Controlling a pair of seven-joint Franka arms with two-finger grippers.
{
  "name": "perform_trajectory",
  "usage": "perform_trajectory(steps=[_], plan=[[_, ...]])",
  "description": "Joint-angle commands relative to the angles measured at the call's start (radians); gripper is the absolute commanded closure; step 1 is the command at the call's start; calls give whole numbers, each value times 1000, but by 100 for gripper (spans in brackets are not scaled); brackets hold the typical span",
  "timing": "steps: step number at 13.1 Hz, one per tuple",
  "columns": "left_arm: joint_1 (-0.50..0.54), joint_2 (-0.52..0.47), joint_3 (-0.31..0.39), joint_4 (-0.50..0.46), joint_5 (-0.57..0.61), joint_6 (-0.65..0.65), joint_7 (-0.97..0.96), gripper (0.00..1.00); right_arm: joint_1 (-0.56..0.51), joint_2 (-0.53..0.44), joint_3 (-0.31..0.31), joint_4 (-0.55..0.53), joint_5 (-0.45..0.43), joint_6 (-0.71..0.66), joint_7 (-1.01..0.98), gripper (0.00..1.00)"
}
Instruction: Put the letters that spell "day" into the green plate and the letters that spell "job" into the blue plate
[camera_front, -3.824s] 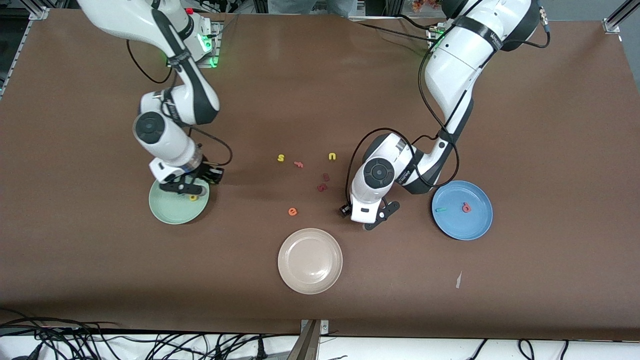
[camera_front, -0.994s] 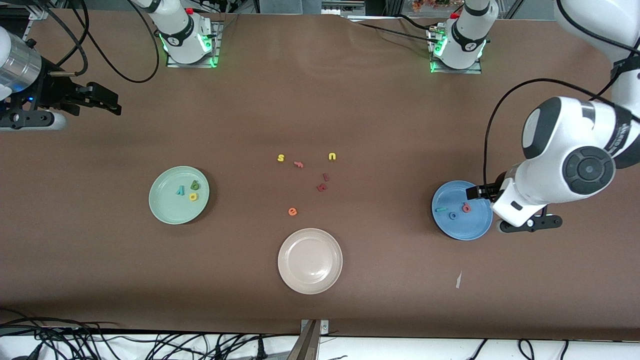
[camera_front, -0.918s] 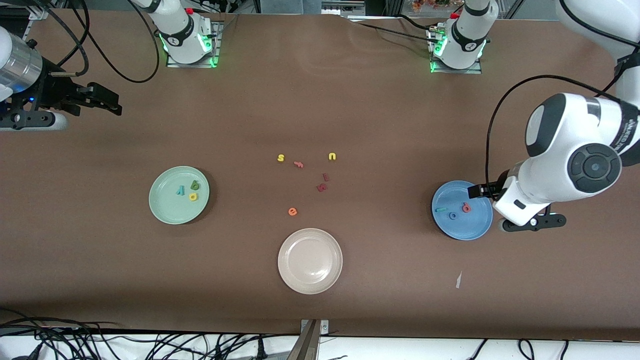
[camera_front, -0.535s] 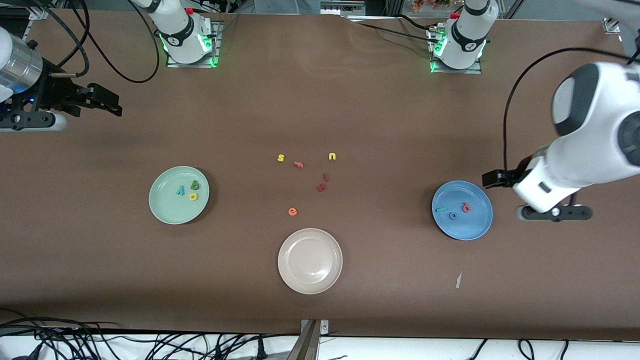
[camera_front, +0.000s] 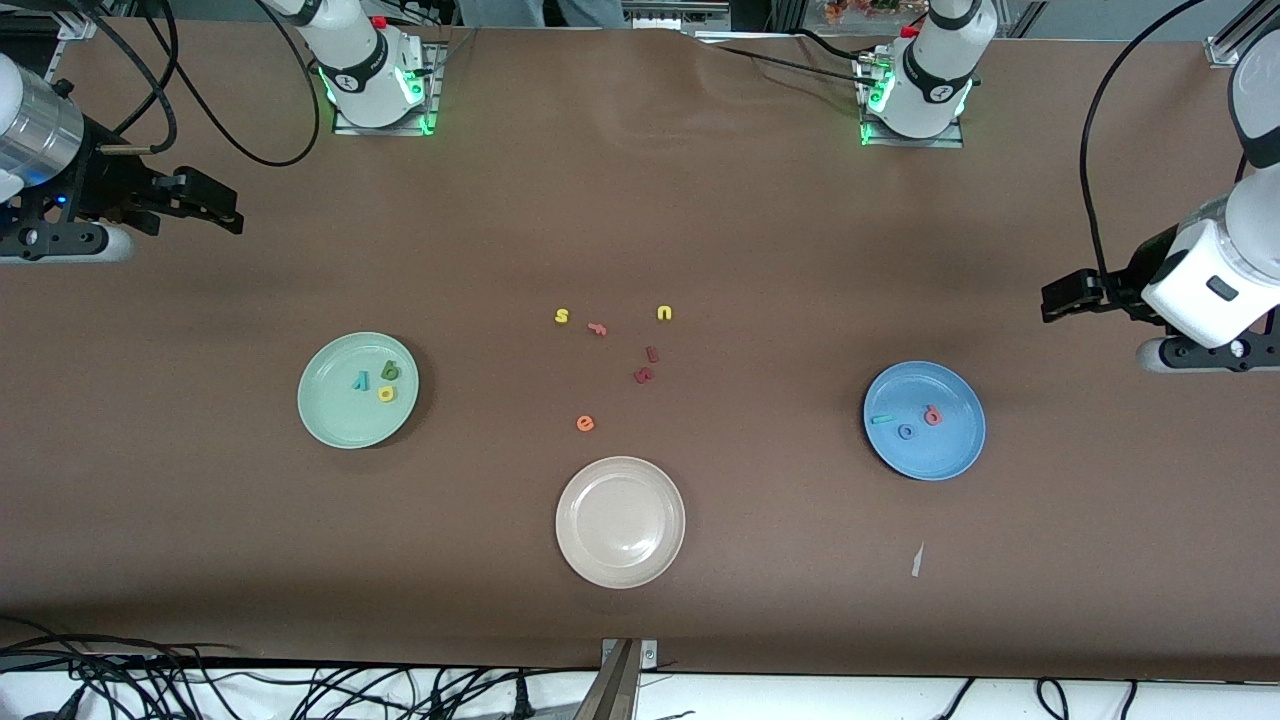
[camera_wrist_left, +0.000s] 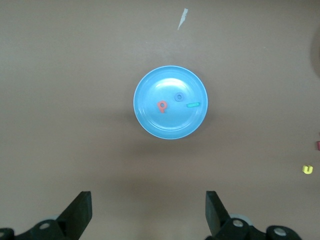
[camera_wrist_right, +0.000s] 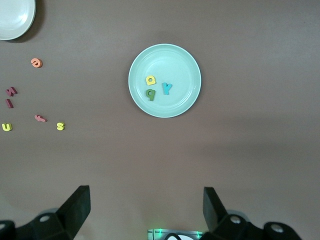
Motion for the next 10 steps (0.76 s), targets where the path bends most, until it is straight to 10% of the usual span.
perform_trajectory(steps=[1,10], plan=[[-17,3,35,4,-34,-14,32,0,-2,7,6,19,-18,-5,-9,0],[-5,8,32,3,-22,-13,81,0,0,14,6,18,-19,-7,-9,0]])
